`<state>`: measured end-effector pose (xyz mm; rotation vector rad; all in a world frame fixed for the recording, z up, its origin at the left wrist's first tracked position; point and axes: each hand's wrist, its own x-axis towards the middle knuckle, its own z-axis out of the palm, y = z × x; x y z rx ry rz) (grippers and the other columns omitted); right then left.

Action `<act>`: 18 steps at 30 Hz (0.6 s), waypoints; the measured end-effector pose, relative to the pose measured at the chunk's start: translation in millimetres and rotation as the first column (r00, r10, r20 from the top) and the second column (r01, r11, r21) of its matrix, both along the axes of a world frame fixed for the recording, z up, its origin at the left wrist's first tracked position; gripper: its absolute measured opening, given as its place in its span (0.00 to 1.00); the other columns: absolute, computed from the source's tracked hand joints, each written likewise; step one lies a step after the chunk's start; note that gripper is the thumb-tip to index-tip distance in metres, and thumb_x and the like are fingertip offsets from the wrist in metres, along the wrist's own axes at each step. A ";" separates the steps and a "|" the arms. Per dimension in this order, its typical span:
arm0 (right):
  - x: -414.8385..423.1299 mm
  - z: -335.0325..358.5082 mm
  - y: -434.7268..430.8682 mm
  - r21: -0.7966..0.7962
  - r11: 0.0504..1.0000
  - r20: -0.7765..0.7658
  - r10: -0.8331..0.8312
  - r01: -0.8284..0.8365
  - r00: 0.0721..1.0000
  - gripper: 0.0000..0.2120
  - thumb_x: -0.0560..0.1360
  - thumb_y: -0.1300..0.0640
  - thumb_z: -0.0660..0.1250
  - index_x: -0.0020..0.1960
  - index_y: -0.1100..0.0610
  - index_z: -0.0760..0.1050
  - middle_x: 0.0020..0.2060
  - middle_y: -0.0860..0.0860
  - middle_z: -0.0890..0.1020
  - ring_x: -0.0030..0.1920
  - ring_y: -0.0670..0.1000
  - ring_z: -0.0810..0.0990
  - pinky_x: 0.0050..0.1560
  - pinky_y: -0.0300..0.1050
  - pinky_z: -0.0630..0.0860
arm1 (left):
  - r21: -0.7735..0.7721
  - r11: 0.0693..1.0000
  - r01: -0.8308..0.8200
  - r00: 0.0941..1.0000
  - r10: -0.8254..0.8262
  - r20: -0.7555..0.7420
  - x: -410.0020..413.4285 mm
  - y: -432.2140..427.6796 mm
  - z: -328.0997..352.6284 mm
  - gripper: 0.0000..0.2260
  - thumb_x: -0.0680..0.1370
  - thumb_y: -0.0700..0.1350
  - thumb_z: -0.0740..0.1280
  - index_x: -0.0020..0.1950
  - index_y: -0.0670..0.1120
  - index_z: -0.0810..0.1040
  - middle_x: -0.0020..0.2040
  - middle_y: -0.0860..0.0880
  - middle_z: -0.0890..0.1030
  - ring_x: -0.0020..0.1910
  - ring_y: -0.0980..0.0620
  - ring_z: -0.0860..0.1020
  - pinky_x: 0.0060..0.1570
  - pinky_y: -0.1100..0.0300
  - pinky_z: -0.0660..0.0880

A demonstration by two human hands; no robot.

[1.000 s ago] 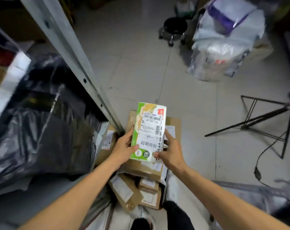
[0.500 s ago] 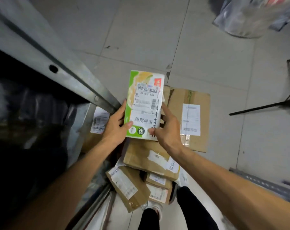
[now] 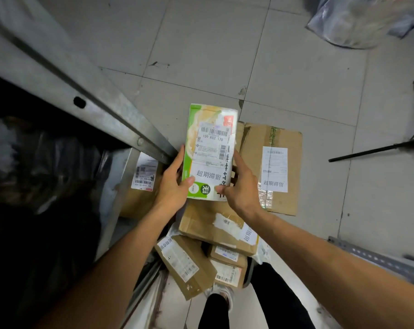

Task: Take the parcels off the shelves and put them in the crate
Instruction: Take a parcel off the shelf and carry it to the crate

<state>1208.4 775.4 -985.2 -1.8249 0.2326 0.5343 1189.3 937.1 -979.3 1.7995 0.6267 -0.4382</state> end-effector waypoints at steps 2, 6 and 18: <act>0.7 1.6 -2.4 -0.020 0.999 0.002 0.029 -0.029 1.000 0.42 0.66 0.73 0.72 0.73 0.47 0.62 0.59 0.45 0.79 0.57 0.46 0.78 0.43 0.39 0.82 | 0.039 0.998 0.041 0.999 -0.040 -0.010 0.8 1.2 3.9 0.35 0.78 0.32 0.65 0.77 0.60 0.56 0.67 0.59 0.72 0.61 0.59 0.74 0.58 0.53 0.78; 8.9 18.3 -14.0 -0.179 0.952 -0.060 0.244 -0.250 0.968 0.46 0.68 0.68 0.74 0.76 0.44 0.54 0.58 0.49 0.80 0.49 0.47 0.79 0.39 0.41 0.80 | 0.257 0.950 0.179 0.983 -0.182 -0.012 4.5 -2.1 20.8 0.34 0.78 0.33 0.63 0.78 0.58 0.56 0.69 0.48 0.73 0.67 0.48 0.72 0.63 0.45 0.73; 20.7 213.2 -55.1 -0.678 0.331 -0.235 0.749 -0.656 0.620 0.26 0.72 0.61 0.73 0.67 0.57 0.69 0.54 0.54 0.78 0.53 0.55 0.77 0.54 0.47 0.76 | 0.703 0.283 0.653 0.614 -0.740 -0.273 21.2 -32.7 211.9 0.19 0.74 0.46 0.69 0.64 0.49 0.73 0.61 0.48 0.77 0.58 0.45 0.77 0.54 0.53 0.74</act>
